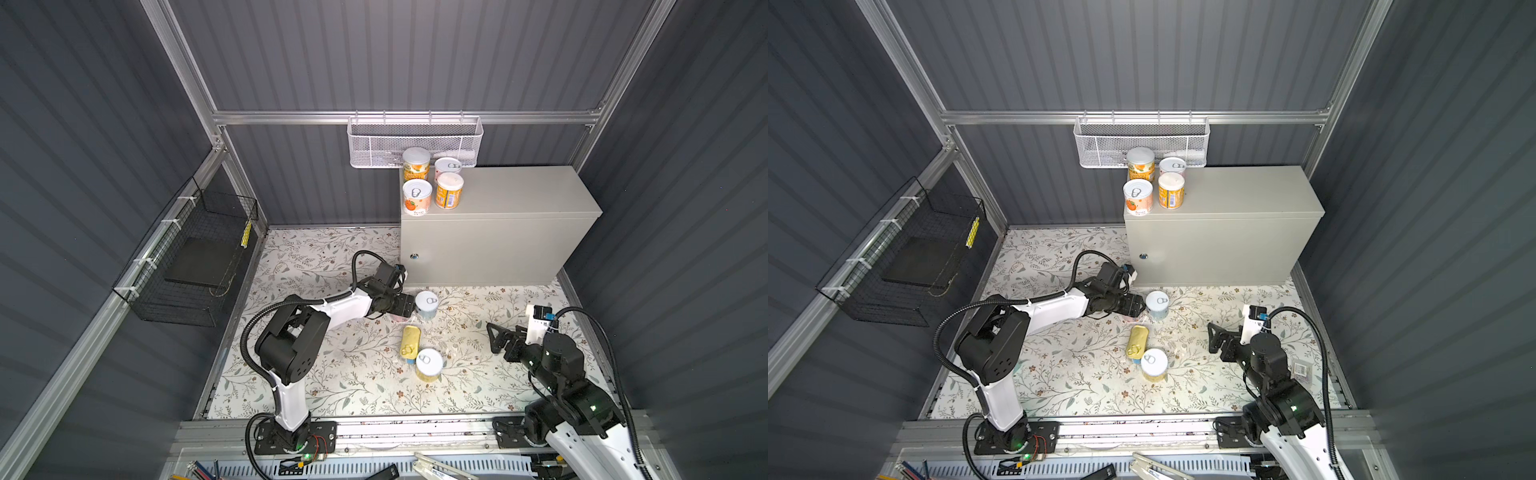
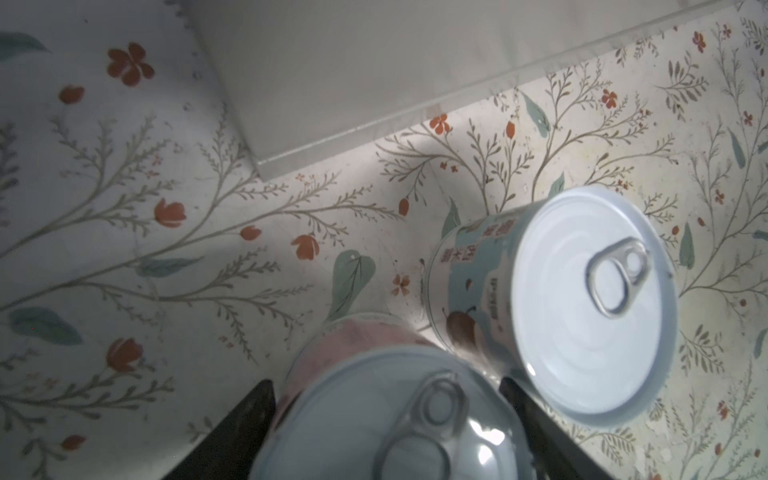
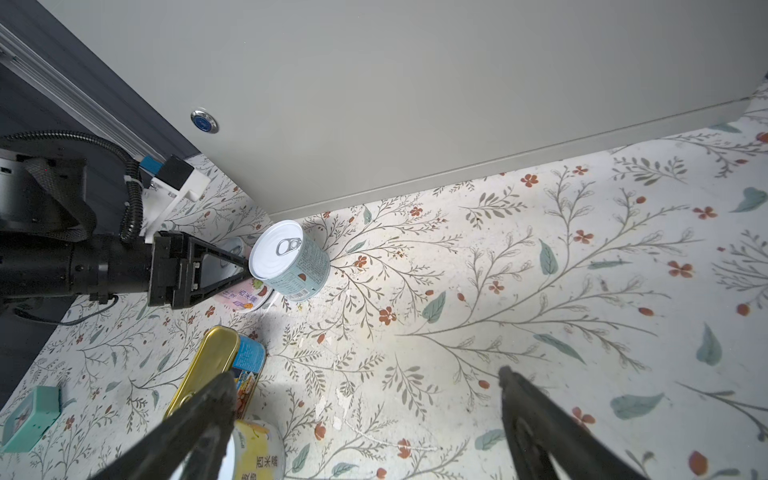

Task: Place and organize the canned foods onto the counter
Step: 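Lower the left gripper over the pink-labelled table can and close on it, then lift the pink-labelled can with the left gripper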

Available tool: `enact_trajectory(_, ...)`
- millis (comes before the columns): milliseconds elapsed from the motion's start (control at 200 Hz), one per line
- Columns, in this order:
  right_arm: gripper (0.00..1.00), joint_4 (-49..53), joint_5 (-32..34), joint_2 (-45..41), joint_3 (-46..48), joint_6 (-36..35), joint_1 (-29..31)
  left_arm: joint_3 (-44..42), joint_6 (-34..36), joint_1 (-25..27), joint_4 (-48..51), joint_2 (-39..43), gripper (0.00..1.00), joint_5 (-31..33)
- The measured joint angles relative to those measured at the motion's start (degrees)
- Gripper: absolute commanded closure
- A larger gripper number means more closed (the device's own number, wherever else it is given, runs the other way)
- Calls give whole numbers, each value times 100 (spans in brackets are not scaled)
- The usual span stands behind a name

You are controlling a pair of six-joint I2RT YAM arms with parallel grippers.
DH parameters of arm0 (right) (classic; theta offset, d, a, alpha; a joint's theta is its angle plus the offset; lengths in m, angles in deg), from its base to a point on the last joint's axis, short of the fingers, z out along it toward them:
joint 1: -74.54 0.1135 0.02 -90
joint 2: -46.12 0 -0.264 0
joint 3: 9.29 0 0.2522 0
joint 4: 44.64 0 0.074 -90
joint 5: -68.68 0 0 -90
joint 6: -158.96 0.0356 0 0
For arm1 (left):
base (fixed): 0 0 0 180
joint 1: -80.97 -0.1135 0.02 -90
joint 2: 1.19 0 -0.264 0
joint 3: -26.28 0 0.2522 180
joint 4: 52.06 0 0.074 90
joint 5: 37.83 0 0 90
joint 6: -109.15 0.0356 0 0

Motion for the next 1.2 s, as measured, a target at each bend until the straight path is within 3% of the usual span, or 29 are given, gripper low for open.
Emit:
enact_trajectory(465, 1, 59, -39, 33, 122, 125, 0, 96, 262, 9, 59, -52, 37, 225)
enact_trajectory(855, 1, 63, 105, -817, 409, 352, 0, -79, 214, 9, 398, 221, 40, 221)
enact_trajectory(1201, 1, 48, -59, -675, 411, 243, 0, -103, 63, 13, 957, 881, 40, -105)
